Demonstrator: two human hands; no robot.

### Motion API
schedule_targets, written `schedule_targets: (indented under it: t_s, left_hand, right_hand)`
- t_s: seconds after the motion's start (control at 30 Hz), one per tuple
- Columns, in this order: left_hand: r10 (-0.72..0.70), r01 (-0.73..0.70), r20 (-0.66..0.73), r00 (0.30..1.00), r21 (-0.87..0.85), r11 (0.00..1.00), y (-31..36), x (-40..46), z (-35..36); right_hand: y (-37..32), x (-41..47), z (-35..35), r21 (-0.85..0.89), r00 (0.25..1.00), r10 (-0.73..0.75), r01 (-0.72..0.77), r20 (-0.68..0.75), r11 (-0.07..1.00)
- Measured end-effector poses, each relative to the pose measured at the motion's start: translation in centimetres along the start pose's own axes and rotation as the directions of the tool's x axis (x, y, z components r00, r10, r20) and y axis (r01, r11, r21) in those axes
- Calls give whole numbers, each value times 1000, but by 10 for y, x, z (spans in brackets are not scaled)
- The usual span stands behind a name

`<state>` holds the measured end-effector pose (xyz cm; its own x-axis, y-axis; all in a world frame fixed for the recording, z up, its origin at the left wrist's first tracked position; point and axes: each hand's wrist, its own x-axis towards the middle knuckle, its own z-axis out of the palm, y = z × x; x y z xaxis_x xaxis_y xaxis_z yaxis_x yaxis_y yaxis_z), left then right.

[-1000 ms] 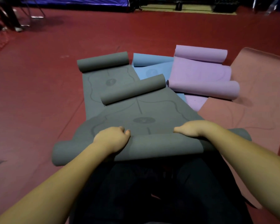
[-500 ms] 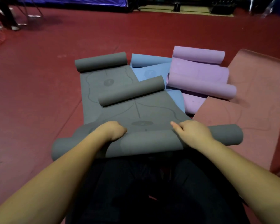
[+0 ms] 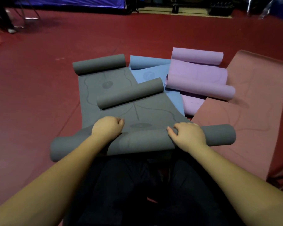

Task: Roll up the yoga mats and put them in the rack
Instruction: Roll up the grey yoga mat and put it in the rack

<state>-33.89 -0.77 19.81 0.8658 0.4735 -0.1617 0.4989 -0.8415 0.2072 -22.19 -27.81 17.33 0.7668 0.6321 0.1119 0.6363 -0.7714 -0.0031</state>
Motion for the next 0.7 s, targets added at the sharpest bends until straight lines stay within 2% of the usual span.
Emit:
schedule_targets:
  t_s: [0.1, 0.2, 0.33, 0.57, 0.63, 0.7]
  left_hand:
    - [39, -35, -245, 969, 22, 999, 5, -22, 3]
    - [125, -108, -368, 921, 67, 992, 5, -43, 17]
    - [130, -75, -331, 935, 175, 982, 0, -56, 33]
    - [155, -112, -236, 959, 188, 976, 5, -36, 0]
    - [161, -109, -252, 954, 211, 971, 6, -34, -5]
    - [137, -95, -205, 969, 200, 975, 11, -39, -9]
  right_hand:
    - [3, 2, -1, -20, 999, 3, -2, 44, 1000]
    - [4, 11, -1, -6, 990, 43, -43, 136, 999]
    - [5, 31, -5, 31, 953, 86, -99, 289, 995]
    - [3, 51, -29, 54, 880, 108, -149, 463, 987]
    - [4, 52, -40, 68, 851, 103, -161, 516, 985]
    - [6, 49, -47, 80, 813, 84, -159, 576, 984]
